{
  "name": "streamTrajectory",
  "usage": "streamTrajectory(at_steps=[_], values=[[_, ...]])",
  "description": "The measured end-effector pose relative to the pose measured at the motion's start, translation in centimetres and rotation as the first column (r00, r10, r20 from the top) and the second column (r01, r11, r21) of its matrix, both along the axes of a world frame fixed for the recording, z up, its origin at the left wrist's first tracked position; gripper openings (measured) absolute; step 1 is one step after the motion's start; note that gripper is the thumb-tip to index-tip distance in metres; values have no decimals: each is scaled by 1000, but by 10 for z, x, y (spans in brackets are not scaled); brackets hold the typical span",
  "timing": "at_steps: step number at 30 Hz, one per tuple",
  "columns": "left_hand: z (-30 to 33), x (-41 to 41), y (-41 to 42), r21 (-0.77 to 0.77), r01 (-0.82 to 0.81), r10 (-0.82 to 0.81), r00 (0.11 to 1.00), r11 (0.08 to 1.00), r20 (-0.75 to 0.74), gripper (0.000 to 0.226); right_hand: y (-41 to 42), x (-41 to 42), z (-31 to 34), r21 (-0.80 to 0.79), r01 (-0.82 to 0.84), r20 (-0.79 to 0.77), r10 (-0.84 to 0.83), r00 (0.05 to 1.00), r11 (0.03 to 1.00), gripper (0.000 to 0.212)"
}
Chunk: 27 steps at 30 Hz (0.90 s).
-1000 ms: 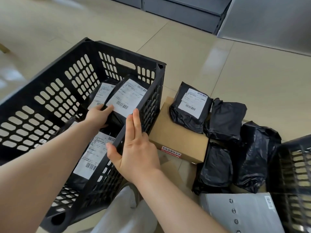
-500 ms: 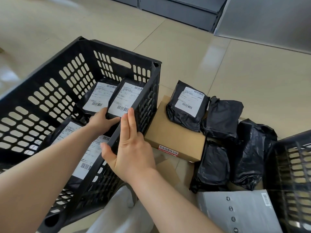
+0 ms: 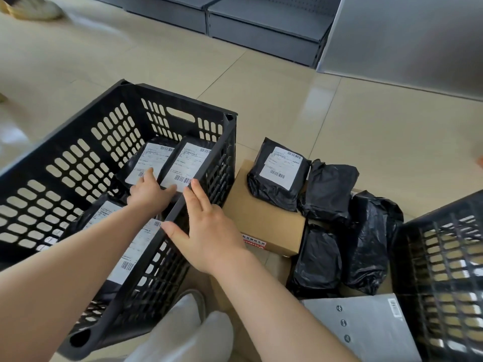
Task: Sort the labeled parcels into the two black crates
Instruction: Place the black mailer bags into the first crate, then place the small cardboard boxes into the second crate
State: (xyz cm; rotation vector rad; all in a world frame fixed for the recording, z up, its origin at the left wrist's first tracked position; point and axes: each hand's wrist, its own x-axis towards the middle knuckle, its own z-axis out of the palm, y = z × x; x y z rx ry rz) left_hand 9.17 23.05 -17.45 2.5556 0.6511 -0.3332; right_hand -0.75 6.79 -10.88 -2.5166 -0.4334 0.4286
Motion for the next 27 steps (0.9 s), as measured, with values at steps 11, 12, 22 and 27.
streamTrajectory(at_steps=[11,12,22,27], values=[[112,-1,-64,-73,232,-203,938,970,282,64,-97,-13,53,-170,150,-42,-159,986,974,71],[125,-4,-75,-51,280,-252,919,959,303,63,-112,-19,62,-204,162,-41,-173,984,966,71],[156,-41,-177,189,681,-704,704,707,98,64,-237,-61,80,-326,301,-114,-354,928,896,69],[138,-60,-215,223,793,-783,603,567,-154,62,-290,-79,70,-359,376,-214,-468,858,854,71]])
